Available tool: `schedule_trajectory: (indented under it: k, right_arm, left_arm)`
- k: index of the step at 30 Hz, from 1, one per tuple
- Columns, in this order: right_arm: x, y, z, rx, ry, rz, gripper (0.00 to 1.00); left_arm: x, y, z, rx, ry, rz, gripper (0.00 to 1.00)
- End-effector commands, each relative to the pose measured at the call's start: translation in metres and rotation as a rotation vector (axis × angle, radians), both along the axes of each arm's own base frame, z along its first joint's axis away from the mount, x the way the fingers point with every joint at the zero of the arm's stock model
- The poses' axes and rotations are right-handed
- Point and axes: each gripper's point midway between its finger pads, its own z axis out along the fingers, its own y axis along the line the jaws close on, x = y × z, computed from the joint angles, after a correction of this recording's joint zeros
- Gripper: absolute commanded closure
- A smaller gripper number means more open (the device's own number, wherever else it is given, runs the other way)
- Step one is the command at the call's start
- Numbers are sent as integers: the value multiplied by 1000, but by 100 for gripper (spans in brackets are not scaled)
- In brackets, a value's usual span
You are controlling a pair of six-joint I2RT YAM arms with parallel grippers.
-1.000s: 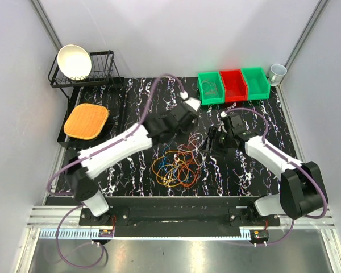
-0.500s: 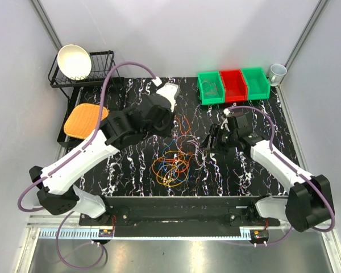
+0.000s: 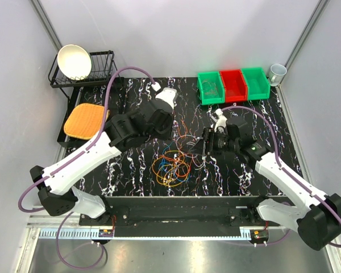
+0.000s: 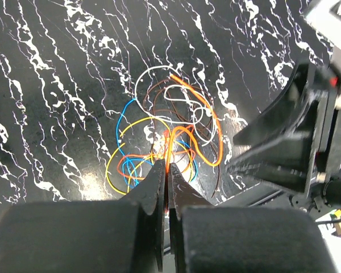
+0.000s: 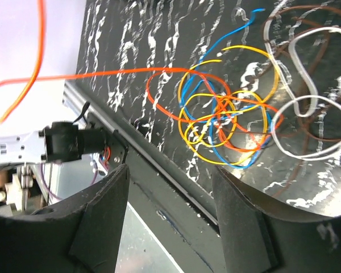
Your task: Untangle the cables
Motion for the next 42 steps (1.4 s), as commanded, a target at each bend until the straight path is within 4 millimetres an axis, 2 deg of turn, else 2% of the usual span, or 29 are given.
schedule_trajectory:
  k: [1,2,3,6,12,17,27,29,37,38,41,42]
  right_arm:
    - [-7,25,14,41,-72,87,35]
    - [-11,32,16,49,-99,125,35]
    - [-25,44,18,56,-117,199,34]
    - [-35,63,6,-17,-166,280,33]
    - [-16,80,-15,-91,-215,274,31]
    - [0,94,-19,-122,-282,263,29]
    - [36,105,-40,-186,-380,167,27]
    - [40,107,-39,-182,-400,161,27]
    - [50,115,-59,-223,-393,173,30]
    - [50,116,-59,-225,-392,178,32]
    - [51,116,-63,-235,-380,177,52]
    - [52,115,-61,-236,-384,165,84]
  left_arm:
    - [10,0,28,-83,-73,41,100]
    - [10,1,26,-81,-70,44,100]
    - [10,1,26,-81,-71,43,100]
    - [10,1,21,-70,-65,43,100]
    - [13,5,20,-69,-70,55,100]
    - [16,10,20,-70,-78,62,100]
    - [35,24,11,-99,-56,80,100]
    - [37,24,8,-99,-48,74,100]
    - [50,29,-2,-96,-30,83,100]
    - [51,28,-5,-95,-23,83,100]
    - [55,31,-7,-93,-20,92,100]
    - [57,33,-9,-90,-19,100,99]
